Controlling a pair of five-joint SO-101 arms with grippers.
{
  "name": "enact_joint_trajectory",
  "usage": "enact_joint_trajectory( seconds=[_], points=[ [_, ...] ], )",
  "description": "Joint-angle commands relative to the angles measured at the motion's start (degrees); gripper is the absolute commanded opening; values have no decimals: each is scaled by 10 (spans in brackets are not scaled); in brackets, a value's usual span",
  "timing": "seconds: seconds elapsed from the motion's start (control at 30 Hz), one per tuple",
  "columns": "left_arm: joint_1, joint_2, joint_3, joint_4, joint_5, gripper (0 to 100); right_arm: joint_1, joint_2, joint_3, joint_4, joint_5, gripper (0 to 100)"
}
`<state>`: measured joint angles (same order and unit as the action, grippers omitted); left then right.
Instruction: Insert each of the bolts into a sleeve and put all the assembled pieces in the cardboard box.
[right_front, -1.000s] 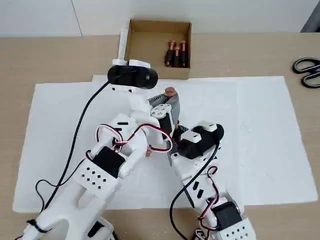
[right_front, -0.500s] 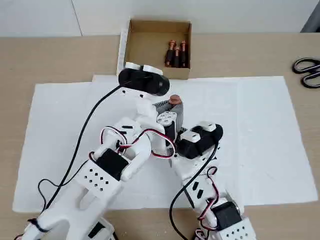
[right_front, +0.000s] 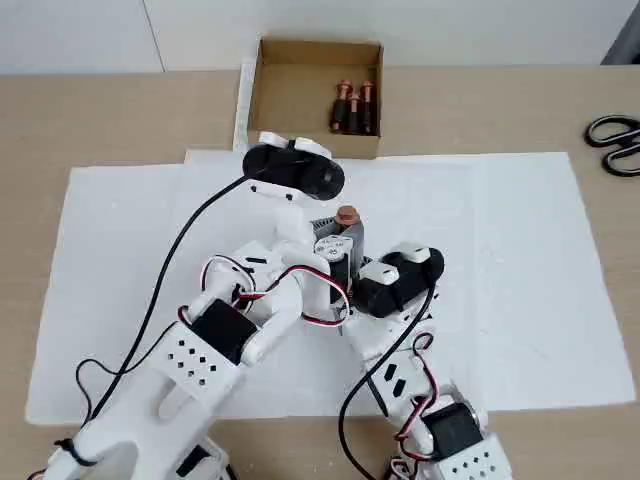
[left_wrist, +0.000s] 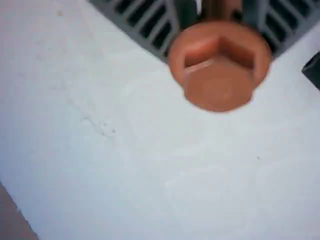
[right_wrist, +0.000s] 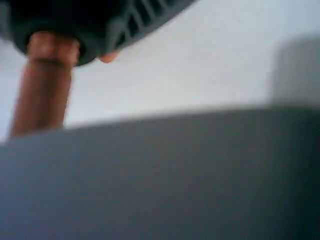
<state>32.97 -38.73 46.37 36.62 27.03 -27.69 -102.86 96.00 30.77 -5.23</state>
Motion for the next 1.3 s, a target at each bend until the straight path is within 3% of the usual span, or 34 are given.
enact_joint_trajectory(
  seconds=[0.0, 0.87, 1.1, 1.27],
  points=[
    [1, -17, -4, 4, -7, 6, 1, -5, 4, 0, -5, 3],
    [23, -16, 30, 76, -6, 14, 1, -5, 4, 0, -5, 3],
    [22, -17, 17, 109, -25, 235, 1, -5, 4, 0, -5, 3],
    [18, -17, -33, 171, -26, 261, 1, -5, 4, 0, -5, 3]
  ],
)
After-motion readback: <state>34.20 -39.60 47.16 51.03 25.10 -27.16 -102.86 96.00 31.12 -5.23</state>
